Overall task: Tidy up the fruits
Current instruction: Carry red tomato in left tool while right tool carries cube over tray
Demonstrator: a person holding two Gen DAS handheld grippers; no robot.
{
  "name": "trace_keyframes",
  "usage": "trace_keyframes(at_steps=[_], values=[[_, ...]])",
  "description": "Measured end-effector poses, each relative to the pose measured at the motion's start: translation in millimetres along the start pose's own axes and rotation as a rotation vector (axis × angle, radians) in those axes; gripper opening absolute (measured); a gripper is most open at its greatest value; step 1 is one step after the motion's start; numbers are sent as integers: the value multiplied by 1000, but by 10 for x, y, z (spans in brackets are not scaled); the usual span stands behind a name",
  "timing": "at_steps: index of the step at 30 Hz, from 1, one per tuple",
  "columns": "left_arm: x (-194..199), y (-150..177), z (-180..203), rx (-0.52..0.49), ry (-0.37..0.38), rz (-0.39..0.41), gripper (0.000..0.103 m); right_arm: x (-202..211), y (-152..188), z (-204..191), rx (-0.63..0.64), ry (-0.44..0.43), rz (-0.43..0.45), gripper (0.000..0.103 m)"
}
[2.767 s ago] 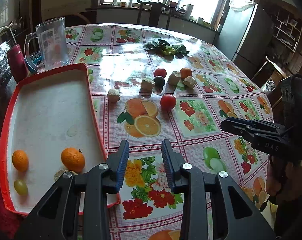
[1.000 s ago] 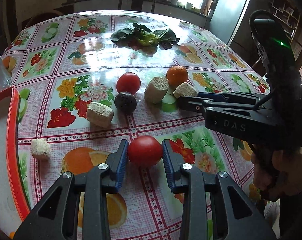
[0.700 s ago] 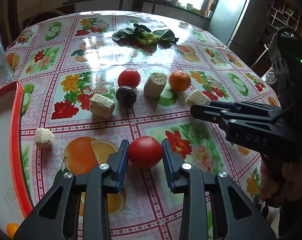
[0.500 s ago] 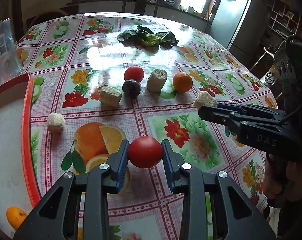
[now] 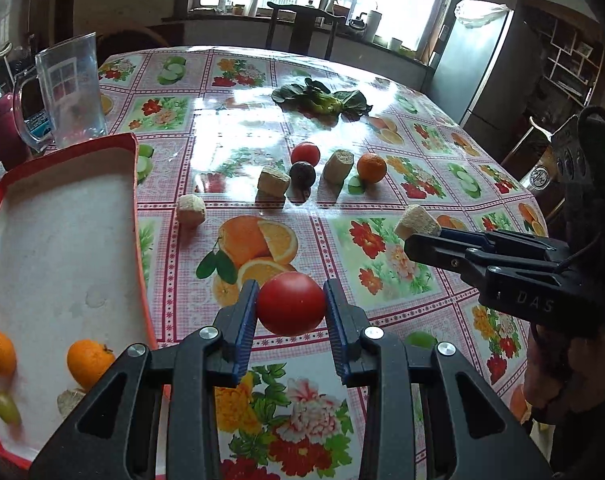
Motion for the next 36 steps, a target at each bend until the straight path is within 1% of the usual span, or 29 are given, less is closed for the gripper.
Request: trace_keyframes(at_steps=[8,15,36], values=[[252,121,-149,27,-17,33,30,40,58,-288,36,-21,1,31],[395,213,-303,57,-33,50,30,54,83,-505,65,-38,2,31],[669,375,-847,145,-76,91,30,-107,99,-1162,141,-80,-14,31]])
Point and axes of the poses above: each gripper's, at about its wrist camera, not at the fingertips, and x roughly against the way its jaws point, z to its right, y to its underside, the point moved 2 cm from there along -x, roughly the way its jaws point, and after that the axes turned 4 degrees about -x, right-handed, at the moved point
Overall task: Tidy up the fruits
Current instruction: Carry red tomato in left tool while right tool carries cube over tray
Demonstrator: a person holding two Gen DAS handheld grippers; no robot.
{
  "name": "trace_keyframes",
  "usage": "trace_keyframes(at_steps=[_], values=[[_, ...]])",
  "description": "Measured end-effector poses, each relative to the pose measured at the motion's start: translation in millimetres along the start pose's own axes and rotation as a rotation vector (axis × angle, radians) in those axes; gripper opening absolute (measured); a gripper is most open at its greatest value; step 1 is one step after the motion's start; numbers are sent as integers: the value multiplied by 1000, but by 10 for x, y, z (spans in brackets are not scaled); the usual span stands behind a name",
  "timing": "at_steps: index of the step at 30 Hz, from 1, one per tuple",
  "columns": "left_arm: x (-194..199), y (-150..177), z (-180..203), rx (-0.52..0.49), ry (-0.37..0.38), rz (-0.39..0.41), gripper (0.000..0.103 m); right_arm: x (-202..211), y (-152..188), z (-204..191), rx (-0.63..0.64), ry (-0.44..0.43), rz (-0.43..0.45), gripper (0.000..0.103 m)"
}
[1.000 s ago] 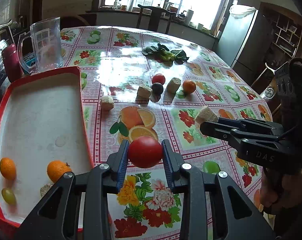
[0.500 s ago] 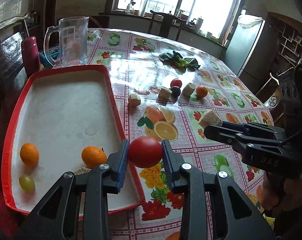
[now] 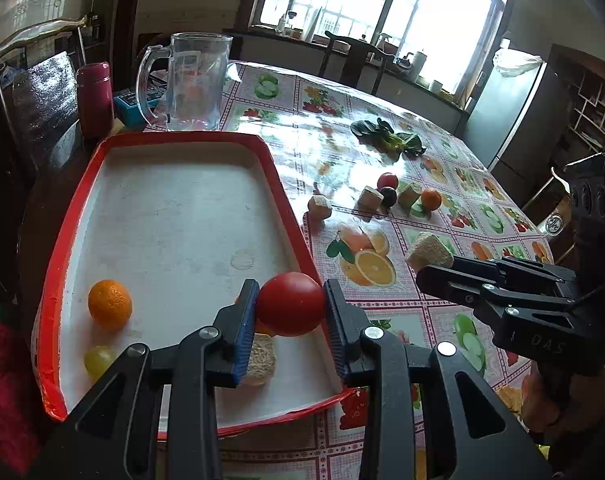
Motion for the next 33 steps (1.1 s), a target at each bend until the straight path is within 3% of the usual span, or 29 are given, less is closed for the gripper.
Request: trace_keyframes(at_steps=[23,33], values=[[134,-37,-727,98,-73,28,30,-391,-156,-559,74,-62,-35,31],[60,-94,-1043,129,-125,13,30,-764,-264,-709,89,-75,-77,31]])
Point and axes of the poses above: each gripper's, at about its wrist camera, not at the fingertips, and x roughly against the way its jaws point, z to its right, y to its underside, the point moved 2 cm from there along -x, roughly the way its jaws point, and after that the axes turned 4 degrees about -x, right-handed, at the moved point
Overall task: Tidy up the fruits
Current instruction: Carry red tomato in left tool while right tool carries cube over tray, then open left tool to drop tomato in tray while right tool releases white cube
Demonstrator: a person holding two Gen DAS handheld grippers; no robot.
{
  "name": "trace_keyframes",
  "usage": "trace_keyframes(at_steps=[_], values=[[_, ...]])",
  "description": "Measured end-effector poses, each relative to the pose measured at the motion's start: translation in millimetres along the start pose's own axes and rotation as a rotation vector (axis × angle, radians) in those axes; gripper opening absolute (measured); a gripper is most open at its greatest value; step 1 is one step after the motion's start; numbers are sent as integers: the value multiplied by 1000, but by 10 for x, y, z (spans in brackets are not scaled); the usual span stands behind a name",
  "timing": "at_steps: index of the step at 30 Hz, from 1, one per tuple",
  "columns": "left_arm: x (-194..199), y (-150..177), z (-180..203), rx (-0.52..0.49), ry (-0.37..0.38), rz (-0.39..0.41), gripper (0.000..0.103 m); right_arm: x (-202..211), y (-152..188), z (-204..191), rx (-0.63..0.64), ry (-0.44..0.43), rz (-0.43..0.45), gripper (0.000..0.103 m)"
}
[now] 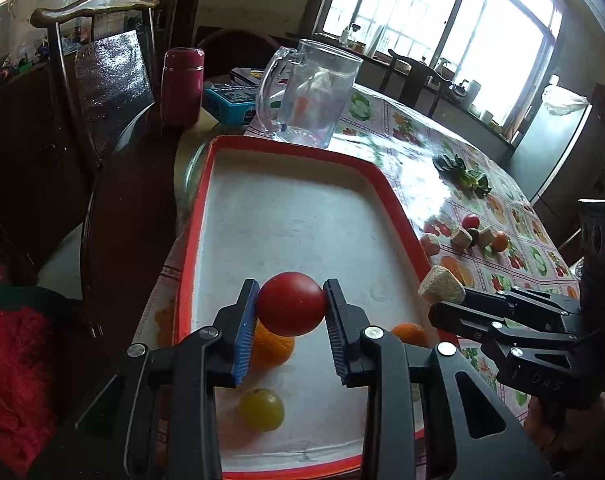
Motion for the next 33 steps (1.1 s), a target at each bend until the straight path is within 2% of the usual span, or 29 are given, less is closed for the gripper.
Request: trace_keyframes(at_steps=[8,18,26,29,33], values=[[-239,-59,-131,13,-32,-54,30,-254,-81,-17,11,-10,-35,31],[-465,-19,-109,5,-62,-136,30,-503,-68,-12,25,-23,-93,33],[-390,-14,-60,8,-67,-126,32,-294,-52,35,6,-37,-64,35],[-319,-22,-24,12,-63,-110,37,-165,-31,91,-7,-37,-45,35],[-215,-45,75,9,-46,-82,37,23,12,197,-28,-32,-19,35]])
Point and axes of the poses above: each gripper's, at about its wrist camera, not at the fingertips, and x roughly against the way its jaws point, z to its right, y to its underside, the point moved 2 cm from there along -x, roughly the way its jaws point, and after that the axes turned 4 degrees about -x, right-handed, at the moved point
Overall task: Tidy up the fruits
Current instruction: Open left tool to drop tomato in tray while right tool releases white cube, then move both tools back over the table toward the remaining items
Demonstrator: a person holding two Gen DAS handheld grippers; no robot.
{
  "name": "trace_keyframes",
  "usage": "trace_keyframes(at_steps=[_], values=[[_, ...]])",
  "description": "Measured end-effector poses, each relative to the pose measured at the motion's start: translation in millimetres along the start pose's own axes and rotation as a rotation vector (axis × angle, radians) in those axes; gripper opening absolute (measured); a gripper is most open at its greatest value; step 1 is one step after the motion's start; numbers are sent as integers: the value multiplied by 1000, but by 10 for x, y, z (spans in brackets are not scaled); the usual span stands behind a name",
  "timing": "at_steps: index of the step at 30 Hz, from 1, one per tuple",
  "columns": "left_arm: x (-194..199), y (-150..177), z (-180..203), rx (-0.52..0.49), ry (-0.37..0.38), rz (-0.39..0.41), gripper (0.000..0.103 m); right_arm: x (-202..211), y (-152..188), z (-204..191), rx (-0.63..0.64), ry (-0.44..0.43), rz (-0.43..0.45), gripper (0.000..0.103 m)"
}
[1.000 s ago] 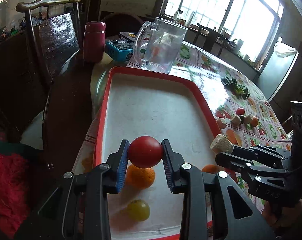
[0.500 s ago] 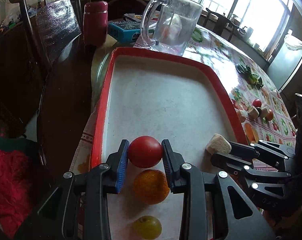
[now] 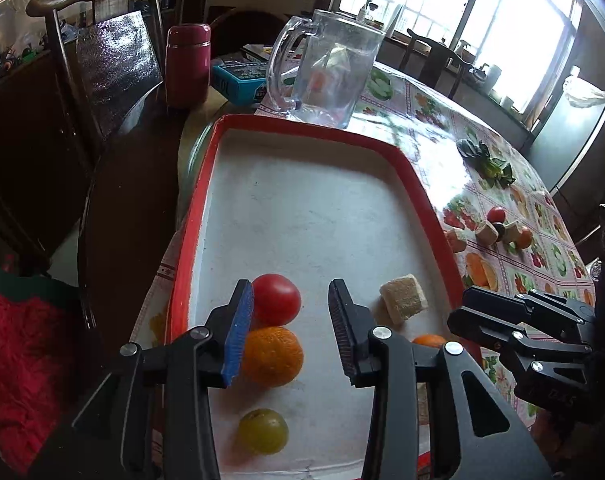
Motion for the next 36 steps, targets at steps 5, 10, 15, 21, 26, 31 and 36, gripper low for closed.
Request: trace_keyframes(at_steps=[5,10,15,21,26,31,36], values=[[100,-39,231,-38,29,17,37,253,91,220,-45,16,32,36],[131,-65,525,-84,65,23,37,490,247,563,-113,43,52,38],[120,-58,846,-139,96,15,37,694,403,935,-193,76,65,38],[95,-38,1183,-190,123,5,37,947,534,1246,-244,110,99,38],[75,-11,1457,-233,145,-4,37,1093,598,1425,-263,132,118,38],[36,17,1721,-283,161,-16,37,1172,664,1592,-276,153,126,38],[-55,4,1906,-312,171,-32,37,1219,660,1728,-278,173,129,38]])
Point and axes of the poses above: each gripper's, at about its wrist camera, not at the fingertips, and x roughly against the way its jaws point, z to its right, y to its underside, the point moved 2 cm from there along -x, roughly the way its jaws point, and after that the axes turned 4 degrees about -x, right-handed, at the moved point
